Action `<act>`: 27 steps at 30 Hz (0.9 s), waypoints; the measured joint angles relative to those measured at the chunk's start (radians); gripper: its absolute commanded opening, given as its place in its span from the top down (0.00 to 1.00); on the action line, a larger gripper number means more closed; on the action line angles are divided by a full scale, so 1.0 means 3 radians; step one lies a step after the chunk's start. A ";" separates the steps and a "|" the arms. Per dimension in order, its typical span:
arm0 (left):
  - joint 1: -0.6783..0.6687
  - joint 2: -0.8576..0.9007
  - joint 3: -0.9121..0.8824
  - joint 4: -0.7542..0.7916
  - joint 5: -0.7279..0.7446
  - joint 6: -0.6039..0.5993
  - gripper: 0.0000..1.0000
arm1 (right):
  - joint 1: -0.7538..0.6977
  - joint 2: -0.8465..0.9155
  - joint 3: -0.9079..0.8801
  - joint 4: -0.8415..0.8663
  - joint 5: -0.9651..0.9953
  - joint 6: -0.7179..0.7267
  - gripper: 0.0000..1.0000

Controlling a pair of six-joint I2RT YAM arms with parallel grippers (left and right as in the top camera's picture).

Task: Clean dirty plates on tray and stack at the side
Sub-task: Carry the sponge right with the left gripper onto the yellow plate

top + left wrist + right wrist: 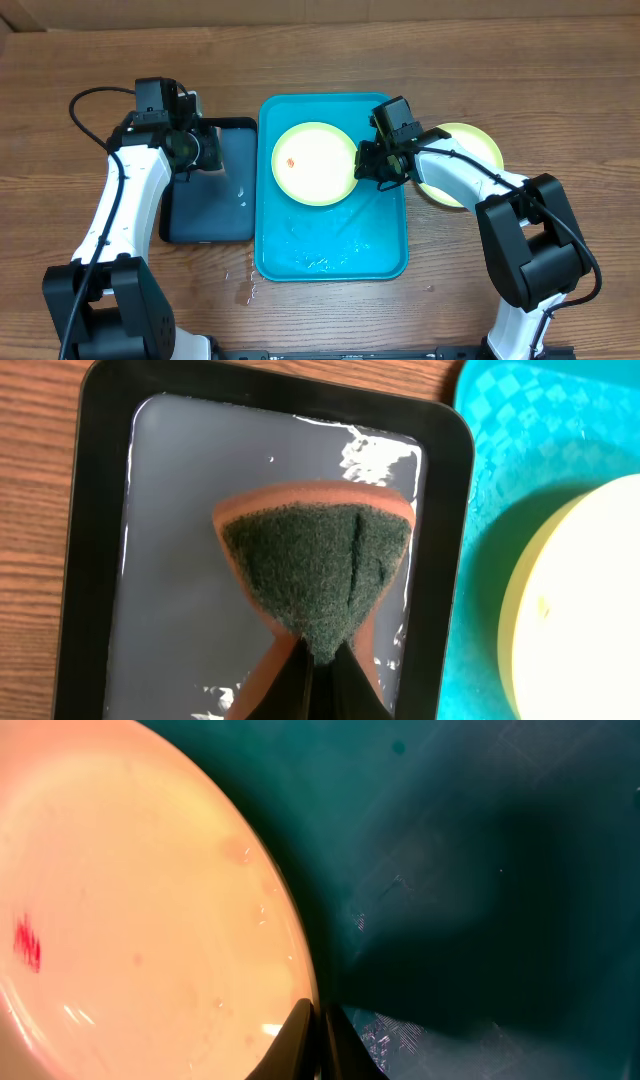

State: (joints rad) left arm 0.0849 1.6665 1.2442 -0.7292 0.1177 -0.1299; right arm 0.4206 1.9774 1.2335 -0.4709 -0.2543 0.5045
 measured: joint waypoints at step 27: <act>0.0000 0.0000 0.0331 -0.0295 -0.0086 -0.0015 0.96 | 0.0127 0.0000 0.0000 0.0103 0.0177 -0.0017 0.96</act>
State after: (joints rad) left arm 0.0849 1.6665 1.3434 -0.8177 0.0917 -0.1345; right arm 0.4587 1.9774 1.2335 -0.4400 -0.2012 0.4995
